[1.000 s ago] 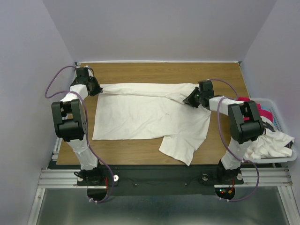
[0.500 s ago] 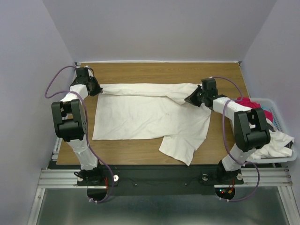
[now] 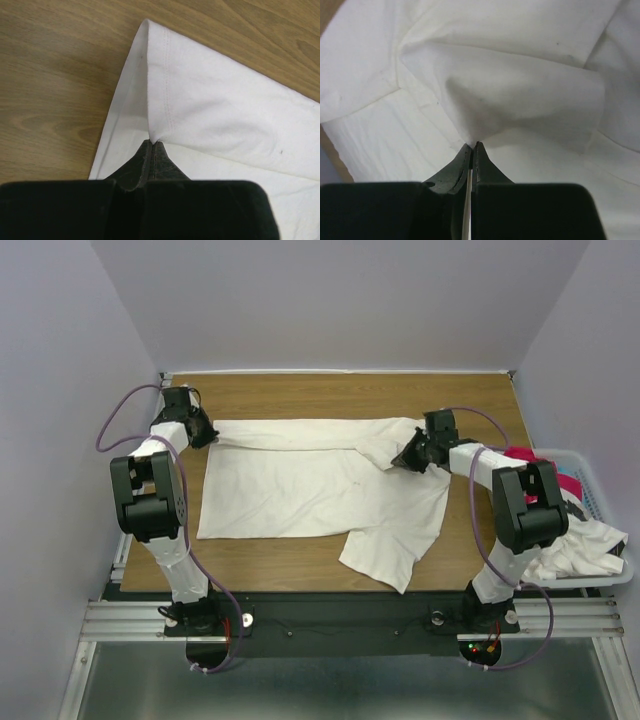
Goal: Fold and stack the t-shirts
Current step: Fold the tshirt
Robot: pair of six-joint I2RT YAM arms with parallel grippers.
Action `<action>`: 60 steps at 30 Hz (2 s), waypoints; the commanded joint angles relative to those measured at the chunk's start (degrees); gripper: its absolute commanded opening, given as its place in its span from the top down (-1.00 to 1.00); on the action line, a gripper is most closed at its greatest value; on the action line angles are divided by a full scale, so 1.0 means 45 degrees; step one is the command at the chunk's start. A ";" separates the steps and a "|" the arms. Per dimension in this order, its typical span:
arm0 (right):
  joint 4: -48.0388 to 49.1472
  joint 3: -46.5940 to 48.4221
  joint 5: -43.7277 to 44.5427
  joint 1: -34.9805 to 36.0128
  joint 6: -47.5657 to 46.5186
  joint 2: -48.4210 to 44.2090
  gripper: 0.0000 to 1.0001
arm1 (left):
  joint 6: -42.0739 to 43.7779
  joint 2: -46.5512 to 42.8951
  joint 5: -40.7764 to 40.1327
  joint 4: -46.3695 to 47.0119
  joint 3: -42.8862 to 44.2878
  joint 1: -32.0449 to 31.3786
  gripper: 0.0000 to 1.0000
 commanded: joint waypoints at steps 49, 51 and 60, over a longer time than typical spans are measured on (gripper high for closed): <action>-0.1252 -0.0155 -0.1331 -0.2904 -0.1805 0.0031 0.03 | 0.5947 0.2477 -0.3153 0.4439 0.2235 -1.2737 -0.66; -0.1096 -0.0233 -0.1370 -0.2904 -0.1746 0.0109 0.03 | 0.5909 0.2673 -0.3309 0.4498 0.2372 -1.2815 -0.65; -0.0647 -0.0234 -0.1350 -0.2904 -0.1668 0.0383 0.03 | 0.5947 0.3747 -0.4403 0.4947 0.2997 -1.2855 -0.52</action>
